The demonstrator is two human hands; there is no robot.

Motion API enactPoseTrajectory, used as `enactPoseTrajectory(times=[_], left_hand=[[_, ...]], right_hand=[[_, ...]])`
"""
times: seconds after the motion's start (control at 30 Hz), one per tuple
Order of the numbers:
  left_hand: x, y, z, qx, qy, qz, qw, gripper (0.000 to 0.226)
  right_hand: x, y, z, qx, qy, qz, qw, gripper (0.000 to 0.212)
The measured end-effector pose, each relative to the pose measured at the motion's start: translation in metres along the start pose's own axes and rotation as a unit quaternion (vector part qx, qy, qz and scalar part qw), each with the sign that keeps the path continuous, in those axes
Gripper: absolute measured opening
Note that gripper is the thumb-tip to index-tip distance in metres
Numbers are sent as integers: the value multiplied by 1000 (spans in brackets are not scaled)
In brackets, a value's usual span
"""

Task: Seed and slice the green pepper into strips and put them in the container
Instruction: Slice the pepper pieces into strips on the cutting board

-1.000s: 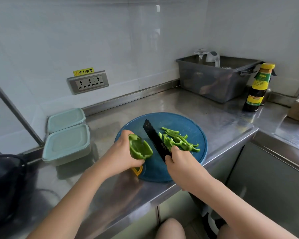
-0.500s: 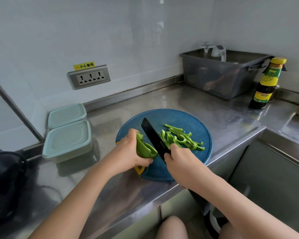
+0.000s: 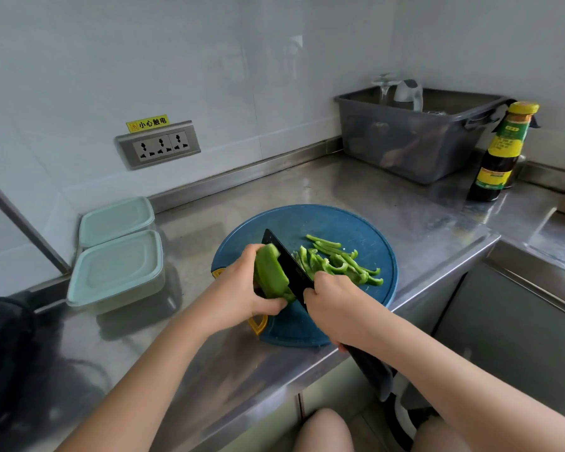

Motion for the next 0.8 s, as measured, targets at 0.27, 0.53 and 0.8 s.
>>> enactPoseTrajectory(times=[0.27, 0.53, 0.8], left_hand=[[-17, -12, 4, 99, 6, 37, 994, 91], [-26, -18, 0, 101, -5, 105, 989, 82], [-29, -19, -1, 105, -5, 105, 989, 89]], right_hand=[[-7, -6, 2, -34, -16, -48, 998, 43], [6, -8, -5, -161, -70, -116, 978, 19], [1, -5, -9, -124, -17, -34, 992, 23]])
Point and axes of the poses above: each hand's wrist, its own z-axis away from the middle knuckle, its own y-axis out of the back of the hand, x = y × z, the point moved 8 cm from there along -z, towards the middle knuckle, and after that the axes turned 2 degrees about x, right-handed, at the moved point
